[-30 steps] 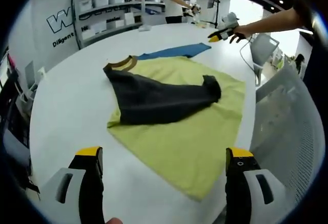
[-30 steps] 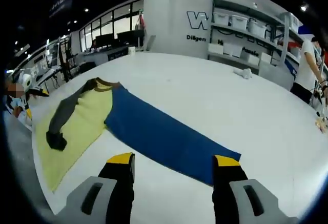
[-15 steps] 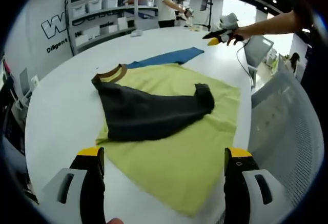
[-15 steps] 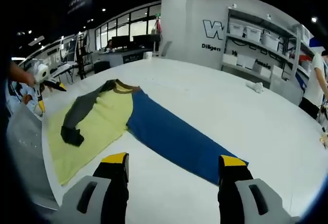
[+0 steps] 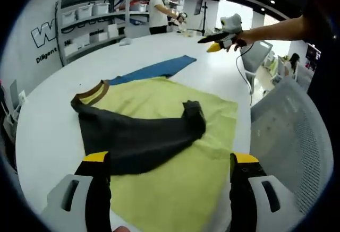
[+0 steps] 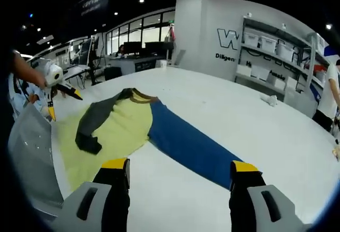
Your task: Fold the garment on the visible template until the final outline fits inside the template.
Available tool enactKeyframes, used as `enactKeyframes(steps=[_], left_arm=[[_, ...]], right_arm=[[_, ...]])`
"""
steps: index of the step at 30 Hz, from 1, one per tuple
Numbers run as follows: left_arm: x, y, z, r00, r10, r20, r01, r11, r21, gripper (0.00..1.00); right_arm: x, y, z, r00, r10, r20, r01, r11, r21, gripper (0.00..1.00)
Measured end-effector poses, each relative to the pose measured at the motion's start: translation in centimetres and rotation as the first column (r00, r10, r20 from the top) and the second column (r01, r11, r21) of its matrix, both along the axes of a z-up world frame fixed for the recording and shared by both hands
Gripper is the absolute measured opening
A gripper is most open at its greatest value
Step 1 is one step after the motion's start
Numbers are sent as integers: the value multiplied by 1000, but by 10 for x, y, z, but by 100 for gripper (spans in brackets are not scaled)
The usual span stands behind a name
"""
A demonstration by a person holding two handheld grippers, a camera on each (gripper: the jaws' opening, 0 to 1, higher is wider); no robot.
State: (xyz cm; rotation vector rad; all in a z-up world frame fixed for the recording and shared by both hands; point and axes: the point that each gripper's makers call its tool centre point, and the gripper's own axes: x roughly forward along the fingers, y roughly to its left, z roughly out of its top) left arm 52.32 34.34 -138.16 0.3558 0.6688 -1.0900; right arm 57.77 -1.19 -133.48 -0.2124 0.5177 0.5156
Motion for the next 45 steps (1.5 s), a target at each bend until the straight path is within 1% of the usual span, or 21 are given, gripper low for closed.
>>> enactKeyframes(steps=[4, 7, 9, 11, 12, 14, 20, 27, 29, 31, 33, 35, 37, 42, 45], left_arm=[[0, -13, 1, 1000, -11, 0, 11, 1000, -12, 90], [-3, -28, 3, 999, -43, 5, 43, 999, -17, 89], [-5, -36, 3, 998, -66, 7, 66, 998, -18, 87], [-6, -41, 3, 997, -77, 11, 77, 997, -20, 86], [-7, -45, 2, 996, -84, 10, 85, 996, -22, 85], [-9, -53, 1, 995, -97, 4, 97, 995, -24, 83], [-16, -70, -7, 990, -143, 0, 143, 990, -3, 79], [-19, -78, -13, 984, -178, -5, 178, 984, 13, 67], [-17, -80, -17, 983, -183, 2, 183, 982, 35, 65], [-14, -80, -21, 983, -185, 11, 184, 981, 58, 60], [-12, -83, -23, 981, -195, 23, 193, 979, 67, 54], [-12, -86, -24, 978, -205, 26, 203, 977, 70, 49], [-10, -88, -26, 979, -204, 20, 202, 977, 74, 45], [-13, -93, -32, 975, -223, 9, 221, 971, 88, 39], [-14, -97, -35, 974, -225, 2, 224, 971, 87, 33]], right_arm=[[-6, 4, 3, 1000, 14, 3, -14, 1000, 15, 79], [-16, 13, 4, 998, 58, 6, -58, 998, 1, 82], [-22, 19, 4, 997, 82, 6, -82, 997, 3, 82], [-26, 21, 4, 996, 92, 5, -92, 996, 1, 83], [-28, 23, 3, 996, 92, 6, -92, 996, 1, 83], [-32, 25, 0, 996, 88, -1, -88, 996, 5, 87], [-45, 33, -4, 997, 83, -6, -83, 996, 28, 86], [-62, 39, -10, 995, 92, -26, -91, 995, 46, 87], [-68, 42, -12, 994, 105, -32, -103, 994, 38, 87], [-71, 43, -13, 994, 106, -35, -105, 994, 42, 86], [-75, 44, -14, 994, 104, -39, -102, 994, 49, 86], [-78, 42, -17, 994, 102, -41, -100, 994, 48, 85], [-82, 42, -20, 994, 98, -52, -95, 994, 58, 85], [-92, 44, -26, 992, 102, -69, -99, 994, 50, 85], [-94, 43, -28, 993, 89, -74, -84, 994, 68, 84]])
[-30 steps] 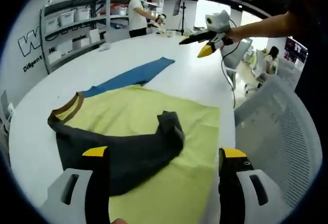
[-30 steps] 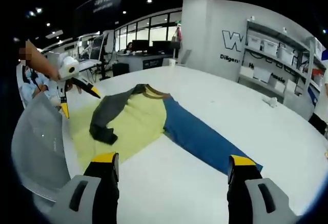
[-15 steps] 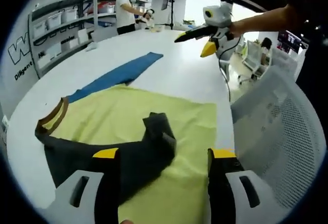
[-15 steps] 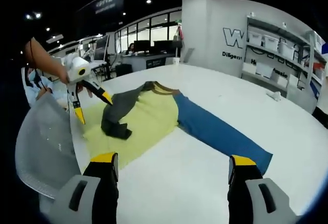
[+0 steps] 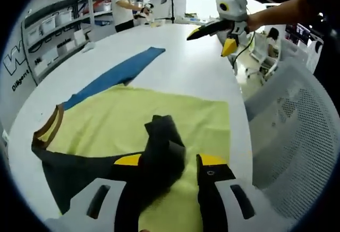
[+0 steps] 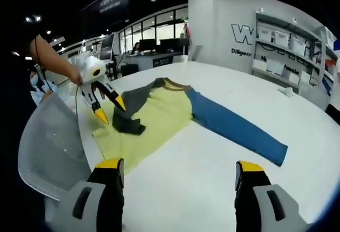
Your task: Fold the garment on the visible template until the final outline fits inside the template.
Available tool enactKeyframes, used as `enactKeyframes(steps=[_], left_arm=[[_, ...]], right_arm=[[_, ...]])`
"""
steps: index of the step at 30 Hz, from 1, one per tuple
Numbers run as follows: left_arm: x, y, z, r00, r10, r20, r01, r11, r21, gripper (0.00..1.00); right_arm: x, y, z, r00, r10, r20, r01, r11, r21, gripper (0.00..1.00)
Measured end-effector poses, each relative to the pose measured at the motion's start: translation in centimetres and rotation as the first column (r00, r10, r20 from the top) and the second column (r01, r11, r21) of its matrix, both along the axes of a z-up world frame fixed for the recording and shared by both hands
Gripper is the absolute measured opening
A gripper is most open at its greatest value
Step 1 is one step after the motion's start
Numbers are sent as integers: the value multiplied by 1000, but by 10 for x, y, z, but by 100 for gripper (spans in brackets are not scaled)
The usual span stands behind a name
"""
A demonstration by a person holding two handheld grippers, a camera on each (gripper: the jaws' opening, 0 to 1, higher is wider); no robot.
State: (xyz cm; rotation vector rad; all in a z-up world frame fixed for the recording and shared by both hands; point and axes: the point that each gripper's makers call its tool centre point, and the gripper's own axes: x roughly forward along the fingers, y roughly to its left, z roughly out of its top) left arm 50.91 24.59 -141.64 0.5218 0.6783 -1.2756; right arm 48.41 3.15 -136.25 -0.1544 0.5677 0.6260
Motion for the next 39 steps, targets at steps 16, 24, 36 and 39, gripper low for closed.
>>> enactKeyframes(steps=[16, 24, 36, 39], left_arm=[[9, 2, 0, 1000, 29, 0, -29, 999, 31, 0], [59, 21, 30, 985, 126, 122, -128, 992, 9, 0], [111, 69, 24, 932, 302, 199, -327, 939, 108, 0], [119, 81, 21, 921, 326, 214, -358, 924, 136, 0]], right_arm=[[-11, -5, -13, 999, -16, -28, 16, 1000, 6, 82], [-13, -2, -16, 999, -28, -39, 28, 999, 20, 80], [-17, 3, -20, 998, -29, -52, 31, 999, 29, 79], [-17, 1, -20, 997, -43, -56, 45, 998, 36, 79]])
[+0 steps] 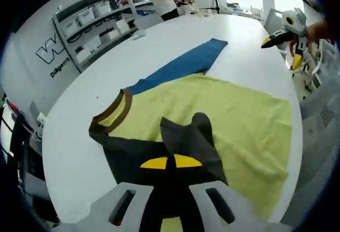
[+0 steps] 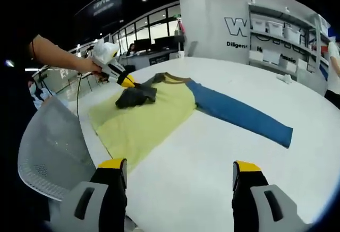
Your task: Fold the garment on the visible template until the final outline fits inside the template.
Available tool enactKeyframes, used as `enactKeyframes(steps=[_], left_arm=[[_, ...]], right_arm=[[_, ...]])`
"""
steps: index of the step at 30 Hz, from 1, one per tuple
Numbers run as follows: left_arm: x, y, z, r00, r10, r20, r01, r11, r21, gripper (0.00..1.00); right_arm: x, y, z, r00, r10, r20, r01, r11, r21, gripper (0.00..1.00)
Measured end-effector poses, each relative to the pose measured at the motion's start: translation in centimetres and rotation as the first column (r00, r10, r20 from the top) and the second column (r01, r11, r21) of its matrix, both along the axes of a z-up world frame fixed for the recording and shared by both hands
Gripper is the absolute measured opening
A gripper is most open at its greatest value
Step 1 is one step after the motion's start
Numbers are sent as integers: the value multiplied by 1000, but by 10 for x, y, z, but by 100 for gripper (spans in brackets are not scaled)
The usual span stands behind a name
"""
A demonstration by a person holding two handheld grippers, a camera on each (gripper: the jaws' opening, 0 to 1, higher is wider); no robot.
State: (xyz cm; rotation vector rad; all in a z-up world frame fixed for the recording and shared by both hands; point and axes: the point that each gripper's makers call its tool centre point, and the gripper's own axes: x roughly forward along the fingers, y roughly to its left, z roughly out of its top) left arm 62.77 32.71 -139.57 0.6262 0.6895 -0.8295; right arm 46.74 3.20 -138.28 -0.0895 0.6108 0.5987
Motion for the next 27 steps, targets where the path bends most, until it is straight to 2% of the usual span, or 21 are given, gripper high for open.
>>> enactKeyframes(steps=[4, 7, 10, 12, 17, 27], left_arm=[[1, 4, -6, 1000, 11, -11, -11, 1000, 18, 2], [-3, -2, -6, 1000, -9, -7, 9, 1000, 17, 12], [-2, -10, -2, 1000, -24, 21, 23, 1000, 9, 26], [-3, -18, -1, 999, -29, 15, 29, 999, -20, 30], [-11, -40, -6, 997, -74, -7, 74, 996, -46, 34], [-11, -54, -14, 994, -109, -28, 108, 993, -41, 30]], right_arm=[[0, 0, -2, 1000, -1, -3, 1, 1000, 1, 79], [-1, 2, -2, 1000, -1, -6, 2, 1000, 4, 79], [-2, 2, -4, 1000, -2, -10, 2, 1000, 5, 79], [-3, 1, -5, 1000, -4, -13, 4, 1000, 7, 79], [-6, -1, -6, 1000, -14, -18, 14, 1000, 8, 79], [-13, -7, -8, 999, -29, -27, 29, 1000, 10, 79]])
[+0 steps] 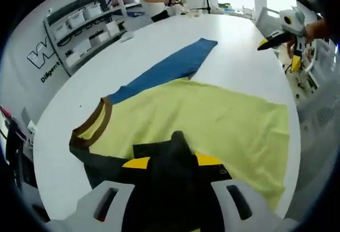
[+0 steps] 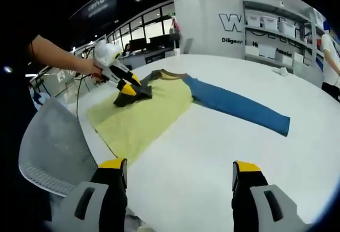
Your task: Fold the garment on the visible template until the final outline fits inside the template.
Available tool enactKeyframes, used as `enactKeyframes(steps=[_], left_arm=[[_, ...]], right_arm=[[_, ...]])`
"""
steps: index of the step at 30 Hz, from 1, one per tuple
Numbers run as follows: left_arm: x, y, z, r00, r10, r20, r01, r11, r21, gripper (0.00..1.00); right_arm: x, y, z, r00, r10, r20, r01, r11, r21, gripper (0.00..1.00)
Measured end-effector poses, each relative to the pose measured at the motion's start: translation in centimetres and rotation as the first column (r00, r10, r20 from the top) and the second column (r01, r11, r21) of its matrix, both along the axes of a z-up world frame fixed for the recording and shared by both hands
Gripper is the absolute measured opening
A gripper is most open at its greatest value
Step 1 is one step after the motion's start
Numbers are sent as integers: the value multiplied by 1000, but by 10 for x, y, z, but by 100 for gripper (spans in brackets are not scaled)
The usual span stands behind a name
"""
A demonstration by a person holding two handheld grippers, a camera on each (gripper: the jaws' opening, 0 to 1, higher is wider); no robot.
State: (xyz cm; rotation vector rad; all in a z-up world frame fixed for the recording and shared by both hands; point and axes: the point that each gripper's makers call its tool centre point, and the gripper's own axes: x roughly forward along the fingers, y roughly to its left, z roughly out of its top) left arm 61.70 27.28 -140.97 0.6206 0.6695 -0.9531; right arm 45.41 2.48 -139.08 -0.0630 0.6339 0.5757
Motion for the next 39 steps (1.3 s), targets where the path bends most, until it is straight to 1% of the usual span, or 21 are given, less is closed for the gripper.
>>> enactKeyframes(steps=[3, 6, 9, 10, 12, 14, 19, 20, 23, 27, 31, 39], left_arm=[[3, -4, -3, 1000, 7, -16, -7, 1000, -5, 29], [4, -6, -10, 999, 4, -35, -4, 1000, 6, 24], [4, -7, -14, 999, 3, -51, -3, 1000, 7, 17], [2, -7, -15, 998, 9, -67, -9, 1000, 6, 11], [2, -7, -13, 998, 5, -65, -5, 1000, 3, 5], [2, -6, -10, 998, -4, -56, 4, 1000, 3, 4], [10, 3, 5, 999, 21, -44, -22, 999, -27, 2], [12, 5, 8, 999, 24, -37, -25, 999, -29, 2], [20, 14, 21, 1000, 20, 11, -20, 999, -27, 2], [31, 25, 33, 999, 45, 29, -44, 998, -41, 2], [38, 36, 45, 996, 60, 60, -57, 997, -46, 2], [59, 62, 74, 986, 126, 113, -117, 990, -81, 2]], right_arm=[[-3, 2, 1, 1000, -1, 2, 1, 1000, 20, 79], [-6, 2, 2, 1000, -3, 3, 3, 1000, 31, 79], [-7, 1, 1, 1000, -16, -5, 16, 999, 33, 79], [-6, 1, 2, 1000, -23, -2, 23, 999, 41, 79], [-6, 1, 3, 1000, -30, 0, 30, 999, 46, 79], [-6, 2, 3, 1000, -29, 1, 29, 998, 49, 79], [-5, 5, 0, 1000, -26, -7, 27, 998, 53, 78], [-5, 6, 0, 1000, -25, -7, 25, 998, 53, 78], [-4, 9, 0, 1000, -16, -7, 16, 999, 51, 78], [-1, 12, 3, 1000, -6, 0, 6, 999, 54, 78], [1, 16, 7, 1000, 11, 9, -11, 999, 53, 78], [4, 19, 10, 1000, 21, 20, -23, 998, 62, 80]])
